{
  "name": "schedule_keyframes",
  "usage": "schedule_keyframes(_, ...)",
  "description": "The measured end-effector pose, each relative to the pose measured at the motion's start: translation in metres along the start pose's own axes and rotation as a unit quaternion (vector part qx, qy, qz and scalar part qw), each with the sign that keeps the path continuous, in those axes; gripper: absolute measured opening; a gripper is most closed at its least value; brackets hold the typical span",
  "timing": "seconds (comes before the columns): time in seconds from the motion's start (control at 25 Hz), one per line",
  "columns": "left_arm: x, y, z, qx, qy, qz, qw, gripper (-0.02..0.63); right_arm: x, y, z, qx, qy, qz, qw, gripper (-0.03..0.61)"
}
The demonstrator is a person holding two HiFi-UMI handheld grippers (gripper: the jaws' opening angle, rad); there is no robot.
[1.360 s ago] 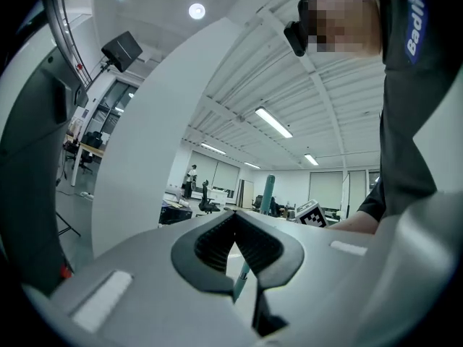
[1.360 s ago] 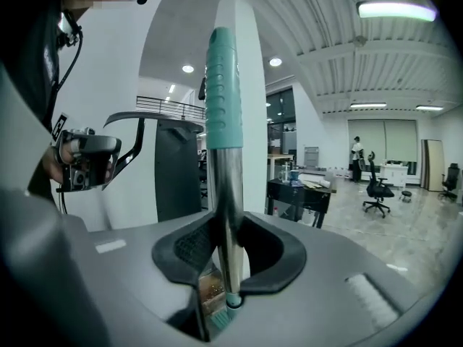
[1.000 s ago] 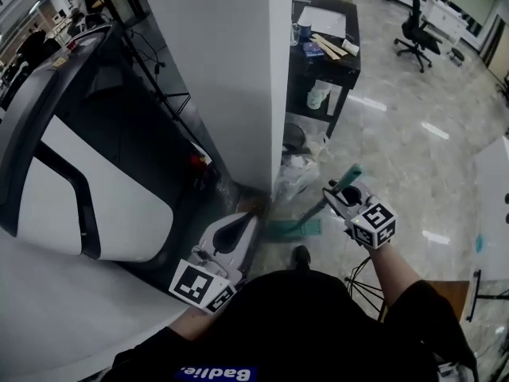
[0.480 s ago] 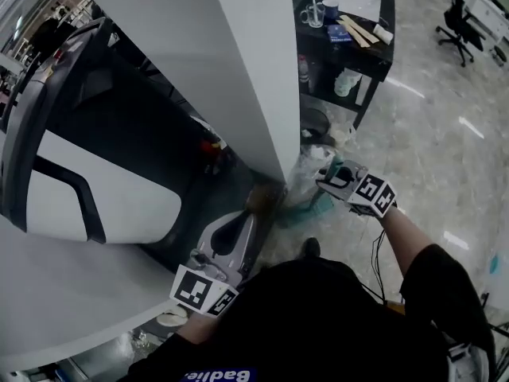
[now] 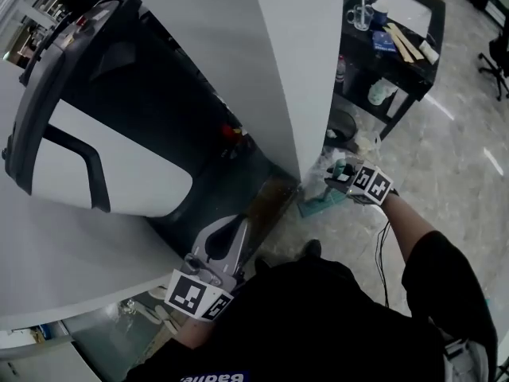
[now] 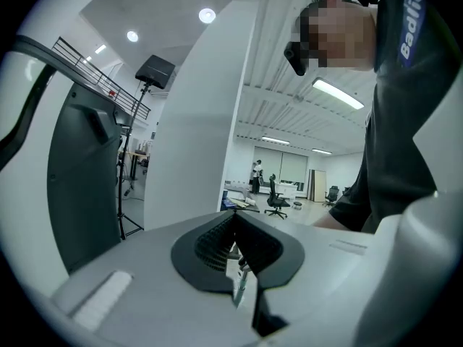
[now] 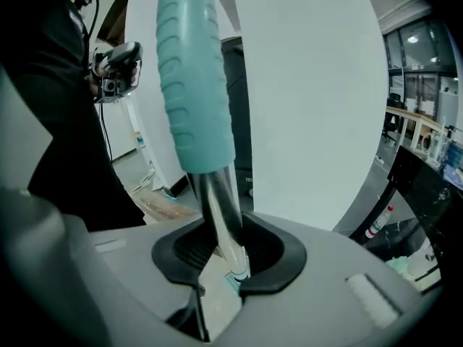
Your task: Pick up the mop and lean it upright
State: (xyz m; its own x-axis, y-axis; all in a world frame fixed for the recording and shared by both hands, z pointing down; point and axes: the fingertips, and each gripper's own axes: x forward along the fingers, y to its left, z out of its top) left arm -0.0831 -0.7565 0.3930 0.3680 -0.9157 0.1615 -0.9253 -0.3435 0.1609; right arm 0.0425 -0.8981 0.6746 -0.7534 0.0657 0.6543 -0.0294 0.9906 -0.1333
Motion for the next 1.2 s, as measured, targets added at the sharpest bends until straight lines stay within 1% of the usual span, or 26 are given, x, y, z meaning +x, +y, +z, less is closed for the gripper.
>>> schedule_keyframes(0.2, -0.014, 0.012, -0.002, -0.006, 0.003, 0.036, 0.9993, 0.02, 0.018, -0.028, 0.011, 0.015, -0.005, 0.008, 1.0, 0.103)
schedule_keyframes(0.52, -0.033, 0.021, -0.008, -0.016, 0.007, 0.074, 0.9971, 0.02, 0.041, -0.065, 0.03, 0.032, 0.017, -0.001, 0.999, 0.107)
schedule_keyframes(0.6, -0.036, 0.024, -0.009, -0.021, 0.004, 0.081, 0.9965, 0.02, 0.047, -0.073, 0.033, 0.045, 0.029, -0.01, 0.999, 0.109)
schedule_keyframes(0.72, -0.04, 0.026, -0.011, -0.027, 0.001, 0.088, 0.9957, 0.02, 0.053, -0.084, 0.032, 0.06, 0.052, -0.039, 0.996, 0.11)
schedule_keyframes(0.76, -0.04, 0.026, -0.012, -0.03, 0.0, 0.089, 0.9956, 0.02, 0.055, -0.086, 0.03, 0.062, 0.059, -0.047, 0.995, 0.122)
schedule_keyframes(0.88, -0.04, 0.024, -0.012, -0.031, 0.0, 0.086, 0.9958, 0.02, 0.058, -0.089, 0.027, 0.068, 0.07, -0.059, 0.993, 0.228)
schedule_keyframes(0.96, -0.041, 0.023, -0.014, -0.03, 0.002, 0.085, 0.9959, 0.02, 0.059, -0.092, 0.023, 0.073, 0.079, -0.072, 0.992, 0.248)
schedule_keyframes(1.04, -0.042, 0.023, -0.016, -0.033, 0.004, 0.085, 0.9958, 0.02, 0.061, -0.095, 0.014, 0.075, 0.099, -0.089, 0.988, 0.291)
schedule_keyframes(1.2, -0.042, 0.021, -0.019, -0.037, 0.007, 0.084, 0.9958, 0.02, 0.062, -0.103, -0.002, 0.064, 0.133, -0.128, 0.981, 0.346)
